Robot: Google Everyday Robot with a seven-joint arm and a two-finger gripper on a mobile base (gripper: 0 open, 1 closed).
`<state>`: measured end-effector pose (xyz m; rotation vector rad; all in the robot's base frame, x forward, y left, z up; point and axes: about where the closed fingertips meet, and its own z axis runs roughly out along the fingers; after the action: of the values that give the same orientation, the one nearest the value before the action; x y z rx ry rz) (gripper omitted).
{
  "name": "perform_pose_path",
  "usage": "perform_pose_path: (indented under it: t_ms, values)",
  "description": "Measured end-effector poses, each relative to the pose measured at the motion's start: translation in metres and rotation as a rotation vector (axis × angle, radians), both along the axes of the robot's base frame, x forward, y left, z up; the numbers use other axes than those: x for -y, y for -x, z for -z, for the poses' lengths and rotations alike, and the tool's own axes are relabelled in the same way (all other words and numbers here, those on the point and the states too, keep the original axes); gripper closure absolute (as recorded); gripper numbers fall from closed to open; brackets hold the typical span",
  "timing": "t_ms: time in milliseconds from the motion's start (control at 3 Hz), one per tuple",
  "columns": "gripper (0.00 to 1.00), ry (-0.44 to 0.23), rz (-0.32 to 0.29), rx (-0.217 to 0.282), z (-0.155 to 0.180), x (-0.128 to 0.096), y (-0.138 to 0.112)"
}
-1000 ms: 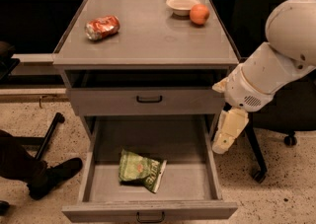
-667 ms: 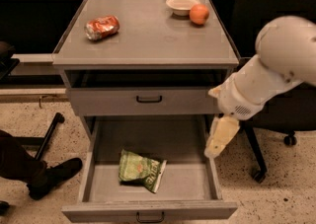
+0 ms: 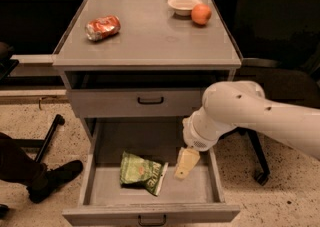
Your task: Pick green jalapeno chip bag from middle drawer and place on counter
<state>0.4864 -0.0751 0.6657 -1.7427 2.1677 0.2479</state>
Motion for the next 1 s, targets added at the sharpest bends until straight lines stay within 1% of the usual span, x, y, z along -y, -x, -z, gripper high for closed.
perform_pose_path:
  t_ms: [333, 667, 1000]
  values:
    - [0.00, -0.017, 0.014, 0.033, -0.0010, -0.0033, -0.0090]
    - [0.00, -0.015, 0.013, 0.031, -0.0008, -0.0031, -0.0084]
    - [0.00, -0.031, 0.016, 0.024, 0.0079, -0.0035, -0.0108]
